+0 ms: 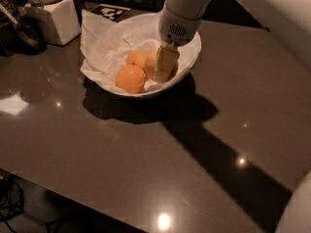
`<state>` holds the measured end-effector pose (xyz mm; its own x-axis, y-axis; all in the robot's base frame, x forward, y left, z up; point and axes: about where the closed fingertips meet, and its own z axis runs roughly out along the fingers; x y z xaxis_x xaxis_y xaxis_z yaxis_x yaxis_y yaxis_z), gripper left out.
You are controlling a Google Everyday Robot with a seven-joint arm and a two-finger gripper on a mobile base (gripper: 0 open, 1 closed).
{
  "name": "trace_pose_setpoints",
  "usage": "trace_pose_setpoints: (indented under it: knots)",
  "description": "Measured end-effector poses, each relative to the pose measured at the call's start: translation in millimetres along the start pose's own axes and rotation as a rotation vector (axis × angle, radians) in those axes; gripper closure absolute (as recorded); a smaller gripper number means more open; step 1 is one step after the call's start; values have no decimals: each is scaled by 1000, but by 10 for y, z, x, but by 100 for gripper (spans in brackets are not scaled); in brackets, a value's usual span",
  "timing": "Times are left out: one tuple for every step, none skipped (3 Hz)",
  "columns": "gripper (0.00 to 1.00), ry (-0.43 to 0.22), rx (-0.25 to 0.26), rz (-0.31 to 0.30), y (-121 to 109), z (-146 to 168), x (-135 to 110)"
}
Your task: Pick orange from white bowl
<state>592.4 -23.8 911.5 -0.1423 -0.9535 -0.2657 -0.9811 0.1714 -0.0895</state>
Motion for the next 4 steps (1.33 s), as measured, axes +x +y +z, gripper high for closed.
trace_pose_setpoints:
  knots:
    - [100,-47,20,-76,170,-234,-53]
    - [100,-113,38,-187,408,-501,-86]
    - [100,-177,62,-295,685,-746,-47]
    - [100,-231,87,-355,915,-930,69]
